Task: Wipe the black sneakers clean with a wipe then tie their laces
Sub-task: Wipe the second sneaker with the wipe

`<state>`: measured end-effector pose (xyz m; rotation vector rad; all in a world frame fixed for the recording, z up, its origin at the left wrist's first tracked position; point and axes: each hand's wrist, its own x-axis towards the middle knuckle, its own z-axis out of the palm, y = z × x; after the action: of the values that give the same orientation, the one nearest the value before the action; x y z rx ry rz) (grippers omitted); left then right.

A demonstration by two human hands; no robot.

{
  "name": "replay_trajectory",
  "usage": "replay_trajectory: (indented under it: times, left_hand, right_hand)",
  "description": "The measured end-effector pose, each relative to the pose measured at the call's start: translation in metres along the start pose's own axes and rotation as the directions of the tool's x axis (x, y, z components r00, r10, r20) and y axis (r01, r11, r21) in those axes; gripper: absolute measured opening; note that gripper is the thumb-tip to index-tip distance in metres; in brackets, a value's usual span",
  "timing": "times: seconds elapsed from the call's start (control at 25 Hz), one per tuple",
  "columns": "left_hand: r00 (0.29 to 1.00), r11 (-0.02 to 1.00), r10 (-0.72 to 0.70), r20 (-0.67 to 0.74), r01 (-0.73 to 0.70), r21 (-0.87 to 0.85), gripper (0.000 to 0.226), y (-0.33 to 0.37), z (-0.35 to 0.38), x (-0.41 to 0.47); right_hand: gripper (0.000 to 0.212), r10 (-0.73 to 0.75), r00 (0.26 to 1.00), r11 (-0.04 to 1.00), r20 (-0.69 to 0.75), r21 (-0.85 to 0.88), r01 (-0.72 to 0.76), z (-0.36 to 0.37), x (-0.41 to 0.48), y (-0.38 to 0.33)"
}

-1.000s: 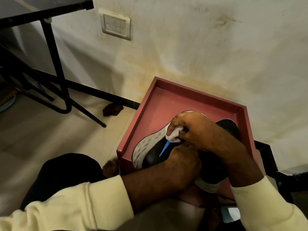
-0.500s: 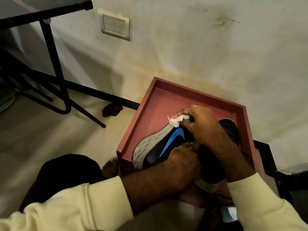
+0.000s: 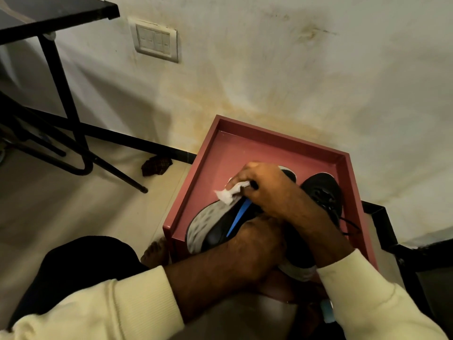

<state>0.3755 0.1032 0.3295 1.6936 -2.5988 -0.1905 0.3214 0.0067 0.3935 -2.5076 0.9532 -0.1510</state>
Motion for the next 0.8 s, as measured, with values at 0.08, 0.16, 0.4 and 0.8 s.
replay_trajectory:
  times: [0.08,0.16,0.4,0.8]
  left_hand:
    - [0.997,0.979,0.075,-0.032,-0.067,0.195,0.03,0.003,-0.018,0.002]
    - [0.966,0.944,0.15,0.212,-0.203,0.259,0.034,0.004,-0.025,0.001]
    - [0.952,0.925,0.196,0.235,-0.259,0.277,0.023,-0.009,-0.016,-0.002]
    - [0.981,0.994,0.112,-0.158,-0.11,0.019,0.044,-0.052,-0.05,-0.007]
  right_hand:
    - [0.031,0.118,0.98,0.991,-0.16,-0.044,-0.126,-0.008,0.003,0.017]
    - [0.03,0.231,0.922,0.972,-0.311,0.027,-0.234,-0.014,0.002,0.035]
    - [0.028,0.474,0.751,0.872,-0.459,0.13,-0.471,-0.015,-0.007,0.074]
    - [0.01,0.472,0.841,0.881,-0.265,0.116,-0.458,-0.006,-0.014,0.08]
